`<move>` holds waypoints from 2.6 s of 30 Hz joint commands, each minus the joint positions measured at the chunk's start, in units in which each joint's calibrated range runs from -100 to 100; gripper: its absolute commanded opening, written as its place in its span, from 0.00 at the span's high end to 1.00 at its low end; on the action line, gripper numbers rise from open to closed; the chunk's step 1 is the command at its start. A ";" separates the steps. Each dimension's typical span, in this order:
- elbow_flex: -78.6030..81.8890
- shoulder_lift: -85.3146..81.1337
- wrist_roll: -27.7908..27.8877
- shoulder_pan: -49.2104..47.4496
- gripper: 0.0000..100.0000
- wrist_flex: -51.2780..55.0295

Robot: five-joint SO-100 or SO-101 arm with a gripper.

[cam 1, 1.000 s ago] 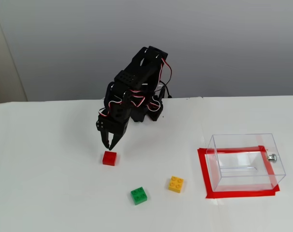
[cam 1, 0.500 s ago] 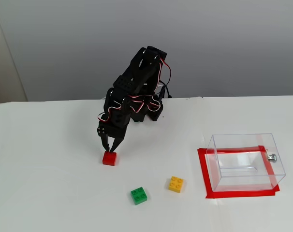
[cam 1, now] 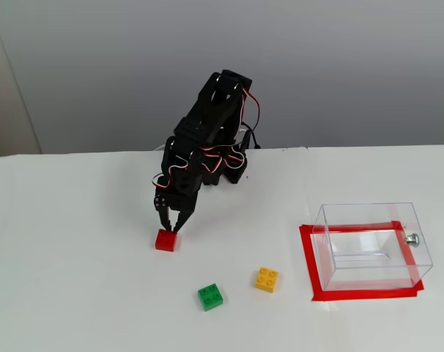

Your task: Pick the red lego brick and place it into the transparent box

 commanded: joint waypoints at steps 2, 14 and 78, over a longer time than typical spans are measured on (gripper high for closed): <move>-0.33 -0.03 0.21 -0.02 0.91 -0.32; 0.03 0.06 0.37 -0.17 0.62 -0.49; 8.08 8.88 -4.90 -4.53 0.62 -12.94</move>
